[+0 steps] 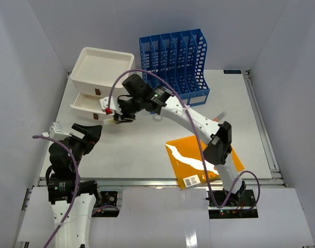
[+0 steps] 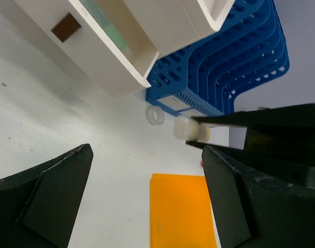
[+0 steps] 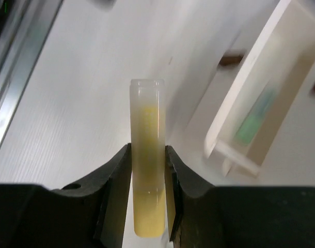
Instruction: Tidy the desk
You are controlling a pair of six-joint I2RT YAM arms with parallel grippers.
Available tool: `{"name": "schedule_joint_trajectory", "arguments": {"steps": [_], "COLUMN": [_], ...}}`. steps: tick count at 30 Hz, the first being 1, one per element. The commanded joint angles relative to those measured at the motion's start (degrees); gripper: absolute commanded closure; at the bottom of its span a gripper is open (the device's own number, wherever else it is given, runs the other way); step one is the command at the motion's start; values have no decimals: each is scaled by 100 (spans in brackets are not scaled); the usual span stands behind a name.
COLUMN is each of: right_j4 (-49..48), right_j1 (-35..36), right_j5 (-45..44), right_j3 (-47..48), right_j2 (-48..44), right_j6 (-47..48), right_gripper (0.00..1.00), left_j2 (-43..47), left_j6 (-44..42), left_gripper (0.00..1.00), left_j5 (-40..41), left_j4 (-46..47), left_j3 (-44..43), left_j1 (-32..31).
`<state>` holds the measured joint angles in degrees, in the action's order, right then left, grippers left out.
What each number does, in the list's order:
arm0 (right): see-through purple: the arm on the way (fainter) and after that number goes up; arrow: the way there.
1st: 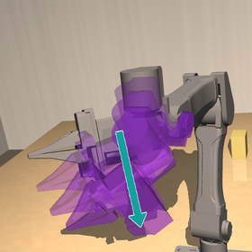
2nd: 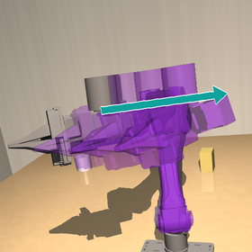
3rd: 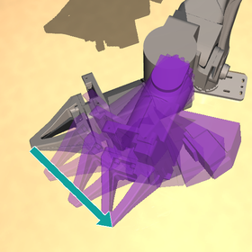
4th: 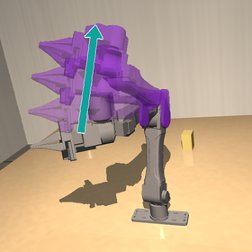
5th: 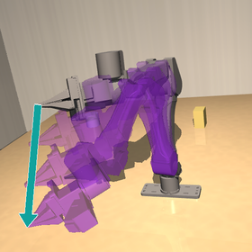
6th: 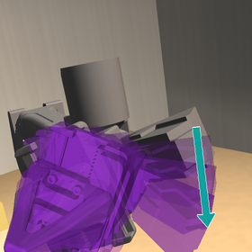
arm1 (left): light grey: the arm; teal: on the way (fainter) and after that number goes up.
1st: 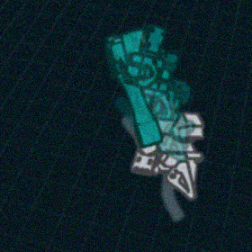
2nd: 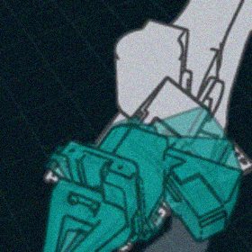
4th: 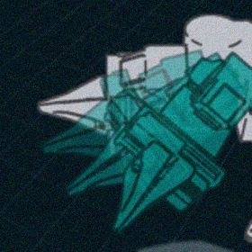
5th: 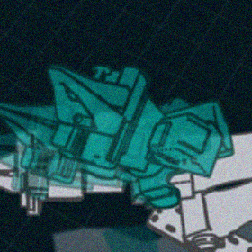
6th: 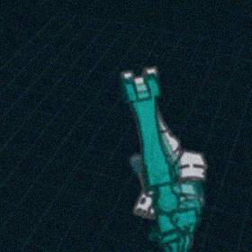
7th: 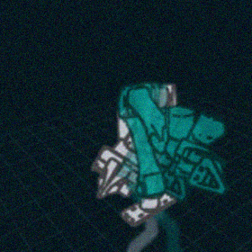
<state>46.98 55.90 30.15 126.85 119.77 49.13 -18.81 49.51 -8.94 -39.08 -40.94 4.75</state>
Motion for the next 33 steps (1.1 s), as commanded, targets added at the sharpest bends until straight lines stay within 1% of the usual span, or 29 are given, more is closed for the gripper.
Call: {"name": "schedule_joint_trajectory", "arguments": {"steps": [1, 5, 6, 8, 10, 14, 15, 16, 18, 20, 21, 22, 25, 27, 29, 30, 33], "right_j4": [-1357, -2889, -3334, -3736, -4123, -4829, -4922, -5001, -5123, -5124, -5085, -4982, -4612, -4306, -3989, -3913, -3581], "right_j1": [198, 211, 211, 216, 213, 211, 211, 211, 203, 202, 202, 202, 197, 175, 115, 49, -245], "right_j5": [-780, -1504, -1646, -2019, -2242, -2554, -2613, -2661, -2696, -2598, -2535, -2448, -1984, -1594, -974, -603, -374], "right_j3": [742, 618, 653, 777, 778, 727, 720, 719, 711, 583, 503, 421, 296, 197, 2, -148, -1040], "right_j2": [742, 1045, 1134, 1409, 1562, 1840, 1916, 1936, 1990, 1871, 1799, 1707, 1218, 797, 211, -63, -1261], "right_j6": [-1378, -1877, -1913, -1961, -1962, -1771, -1699, -1653, -1621, -1630, -1643, -1672, -1800, -1940, -2128, -2306, -2564], "right_gripper": [86, 89, 91, 92, 90, 81, 77, 71, 49, 30, 22, 16, 11, 8, 7, 6, 3], "left_j2": [163, 235, 237, 215, 176, 107, 99, 90, 80, 98, 108, 119, 193, 268, 396, 452, 526], "left_j6": [93, 93, 86, 45, 12, 6, 13, 15, -1, -3, 0, 11, 52, 19, -105, -157, -105], "left_gripper": [2, 2, 2, 2, 2, 2, 2, 2, 2, 2, 2, 2, 2, 2, 2, 2, 2], "left_j5": [694, 539, 495, 442, 423, 352, 336, 326, 308, 299, 291, 261, 44, -283, -592, -826, -1388], "left_j4": [-684, -775, -784, -777, -778, -734, -726, -724, -731, -745, -750, -744, -614, -431, -81, 121, 477], "left_j3": [-196, -137, -111, -85, -74, -55, -75, -81, -120, -144, -146, -128, -25, 74, 261, 383, 681], "left_j1": [17, 17, 17, 13, 17, 17, 10, 8, 8, 14, 14, 9, 17, 9, 17, 17, 17]}}
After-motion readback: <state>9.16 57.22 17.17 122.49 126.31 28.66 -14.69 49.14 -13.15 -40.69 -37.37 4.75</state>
